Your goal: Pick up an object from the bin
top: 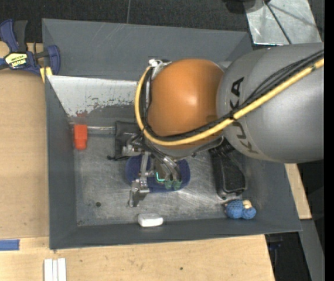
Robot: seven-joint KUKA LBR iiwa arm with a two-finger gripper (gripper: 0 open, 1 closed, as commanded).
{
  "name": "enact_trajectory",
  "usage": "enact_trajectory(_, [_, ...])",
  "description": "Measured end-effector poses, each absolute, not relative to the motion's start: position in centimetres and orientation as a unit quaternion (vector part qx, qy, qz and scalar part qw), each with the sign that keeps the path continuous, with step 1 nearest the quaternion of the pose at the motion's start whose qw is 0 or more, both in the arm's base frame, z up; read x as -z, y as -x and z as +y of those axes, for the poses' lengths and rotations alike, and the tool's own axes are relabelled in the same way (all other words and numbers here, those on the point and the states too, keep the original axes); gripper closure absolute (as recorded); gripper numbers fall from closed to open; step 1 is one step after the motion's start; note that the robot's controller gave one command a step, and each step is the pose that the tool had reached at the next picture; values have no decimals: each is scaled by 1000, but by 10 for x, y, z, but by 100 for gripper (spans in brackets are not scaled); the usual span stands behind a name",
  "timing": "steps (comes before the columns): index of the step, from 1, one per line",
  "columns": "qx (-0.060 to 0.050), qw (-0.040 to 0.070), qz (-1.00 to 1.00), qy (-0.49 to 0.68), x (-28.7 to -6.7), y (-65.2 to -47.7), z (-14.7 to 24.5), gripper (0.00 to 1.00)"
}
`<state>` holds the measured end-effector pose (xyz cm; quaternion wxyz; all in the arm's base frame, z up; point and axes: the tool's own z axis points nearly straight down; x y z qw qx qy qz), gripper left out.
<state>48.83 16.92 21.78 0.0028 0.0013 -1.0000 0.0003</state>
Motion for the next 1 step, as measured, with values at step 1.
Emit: enact_trajectory(1, [1,-3,-991,-136,-72,-499,179,0])
